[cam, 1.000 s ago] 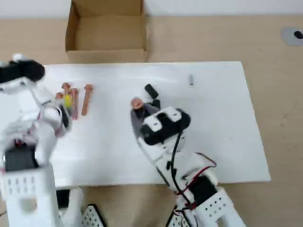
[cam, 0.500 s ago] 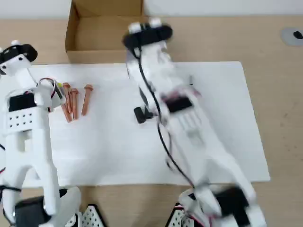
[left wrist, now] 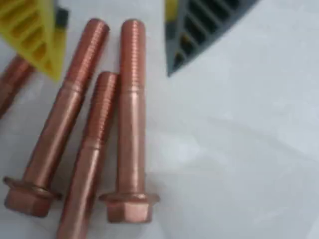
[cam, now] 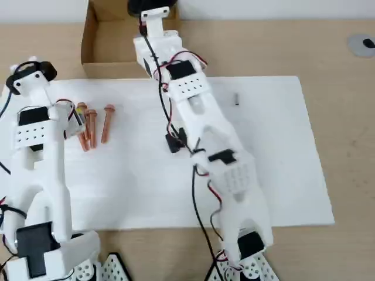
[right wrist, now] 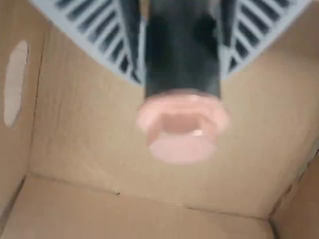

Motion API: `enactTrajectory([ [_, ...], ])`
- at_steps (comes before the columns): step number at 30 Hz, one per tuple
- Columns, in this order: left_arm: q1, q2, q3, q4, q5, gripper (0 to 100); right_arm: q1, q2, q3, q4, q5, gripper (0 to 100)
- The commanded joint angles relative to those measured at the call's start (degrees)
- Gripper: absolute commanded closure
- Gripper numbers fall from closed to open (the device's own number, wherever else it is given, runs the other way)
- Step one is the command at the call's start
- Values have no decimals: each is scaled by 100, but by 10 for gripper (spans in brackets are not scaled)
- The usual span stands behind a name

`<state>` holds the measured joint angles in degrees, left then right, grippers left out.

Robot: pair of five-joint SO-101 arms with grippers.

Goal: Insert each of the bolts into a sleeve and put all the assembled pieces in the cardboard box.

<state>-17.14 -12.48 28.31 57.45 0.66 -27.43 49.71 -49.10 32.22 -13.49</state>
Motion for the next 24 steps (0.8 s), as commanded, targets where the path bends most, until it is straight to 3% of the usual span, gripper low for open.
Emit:
enactTrajectory([
  [1,-70,22,-334,-97,-53,850,233,743,-1947,255,-26,989],
  [9,-70,593,-738,-62,-53,850,523,2325,-3600,747,-26,989],
  [14,-70,1095,-967,-62,-26,850,602,2580,-3749,905,70,983],
  [24,-62,1710,-1380,-62,-18,850,593,2563,-3785,1284,255,860],
])
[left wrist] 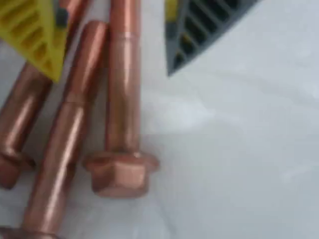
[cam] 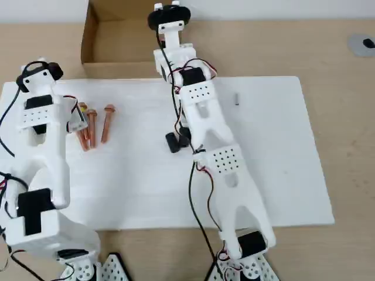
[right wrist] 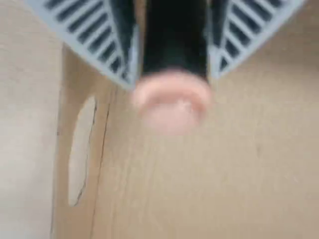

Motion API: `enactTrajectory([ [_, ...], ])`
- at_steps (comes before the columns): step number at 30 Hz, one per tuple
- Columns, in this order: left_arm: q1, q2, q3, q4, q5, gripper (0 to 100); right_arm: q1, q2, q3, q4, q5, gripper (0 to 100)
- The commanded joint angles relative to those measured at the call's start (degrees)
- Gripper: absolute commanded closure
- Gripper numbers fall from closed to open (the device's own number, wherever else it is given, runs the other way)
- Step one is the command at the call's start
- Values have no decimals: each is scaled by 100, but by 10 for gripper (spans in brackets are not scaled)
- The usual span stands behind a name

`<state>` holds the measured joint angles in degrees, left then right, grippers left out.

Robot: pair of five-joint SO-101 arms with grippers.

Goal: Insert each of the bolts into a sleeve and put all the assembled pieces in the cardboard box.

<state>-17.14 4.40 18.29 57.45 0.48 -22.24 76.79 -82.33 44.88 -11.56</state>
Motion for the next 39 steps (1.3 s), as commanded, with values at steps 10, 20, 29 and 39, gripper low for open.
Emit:
enactTrajectory([
  [10,-70,259,-484,-97,79,851,57,-145,-462,26,62,857],
  [20,-290,259,-431,-343,246,922,84,-136,-655,378,70,857],
  [29,-255,268,-290,-598,352,922,84,-119,-1200,914,70,857],
  [39,-167,259,-387,-149,730,865,84,-110,-1165,923,70,857],
])
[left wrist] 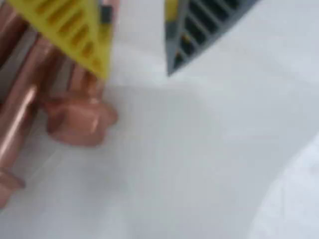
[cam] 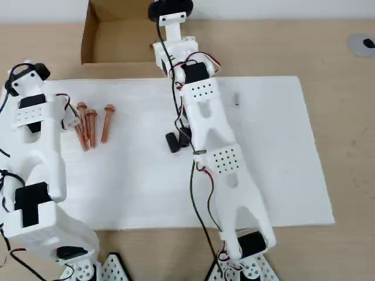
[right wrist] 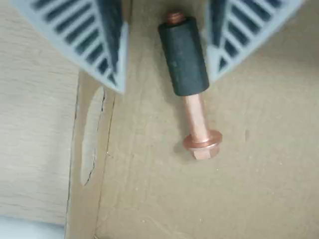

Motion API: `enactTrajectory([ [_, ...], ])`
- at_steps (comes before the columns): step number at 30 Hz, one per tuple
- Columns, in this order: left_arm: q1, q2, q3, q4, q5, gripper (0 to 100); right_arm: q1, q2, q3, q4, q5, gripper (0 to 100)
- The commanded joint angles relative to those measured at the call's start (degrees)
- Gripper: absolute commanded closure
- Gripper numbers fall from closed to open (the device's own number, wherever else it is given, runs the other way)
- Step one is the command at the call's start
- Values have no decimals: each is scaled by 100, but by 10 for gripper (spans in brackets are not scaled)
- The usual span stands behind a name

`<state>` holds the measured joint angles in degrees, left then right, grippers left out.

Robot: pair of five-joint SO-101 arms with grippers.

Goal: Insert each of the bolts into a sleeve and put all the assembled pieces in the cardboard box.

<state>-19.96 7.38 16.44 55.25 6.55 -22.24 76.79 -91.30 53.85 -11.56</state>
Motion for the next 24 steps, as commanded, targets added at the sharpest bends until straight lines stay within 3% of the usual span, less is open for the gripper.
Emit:
enactTrajectory([
  [1,123,-40,-193,79,167,860,75,-110,-268,35,70,857],
  [10,167,-40,-193,26,976,861,48,-101,-268,211,44,857],
  [24,158,963,-440,-88,993,861,66,-101,-268,211,44,859],
])
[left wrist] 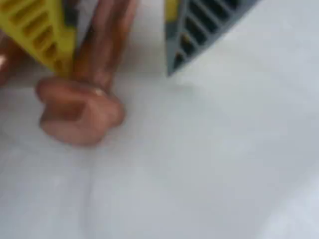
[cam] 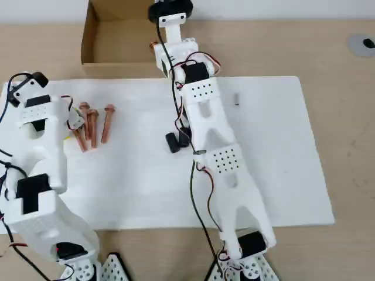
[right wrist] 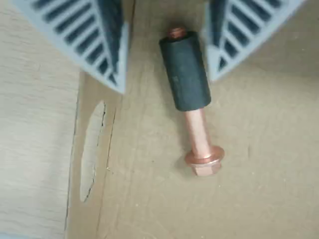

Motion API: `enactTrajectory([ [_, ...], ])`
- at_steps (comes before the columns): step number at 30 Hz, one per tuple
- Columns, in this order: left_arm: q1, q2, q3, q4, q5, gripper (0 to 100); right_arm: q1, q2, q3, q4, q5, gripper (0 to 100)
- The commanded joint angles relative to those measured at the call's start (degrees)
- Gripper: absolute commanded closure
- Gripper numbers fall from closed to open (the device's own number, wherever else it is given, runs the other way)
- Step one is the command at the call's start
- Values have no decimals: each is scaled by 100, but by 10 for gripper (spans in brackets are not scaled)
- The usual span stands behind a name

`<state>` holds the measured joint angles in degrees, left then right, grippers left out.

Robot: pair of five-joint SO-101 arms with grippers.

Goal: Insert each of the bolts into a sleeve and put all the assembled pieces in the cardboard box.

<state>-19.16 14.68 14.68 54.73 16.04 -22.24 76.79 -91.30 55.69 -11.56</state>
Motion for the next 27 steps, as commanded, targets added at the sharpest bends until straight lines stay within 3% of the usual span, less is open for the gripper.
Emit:
enactTrajectory([
  [1,62,259,-325,-18,35,861,66,-101,-268,26,44,859],
  [4,88,277,-440,123,18,881,66,-101,-268,26,44,860],
  [8,53,259,-448,123,18,999,66,-101,-277,26,44,860],
  [14,-9,13,-677,519,9,992,75,-154,-330,44,62,860],
  [20,35,-1420,-1495,1653,-273,992,-4,-954,-426,985,44,860],
  [27,387,-3468,-1468,2453,-721,992,-31,-2360,-418,2180,70,860],
])
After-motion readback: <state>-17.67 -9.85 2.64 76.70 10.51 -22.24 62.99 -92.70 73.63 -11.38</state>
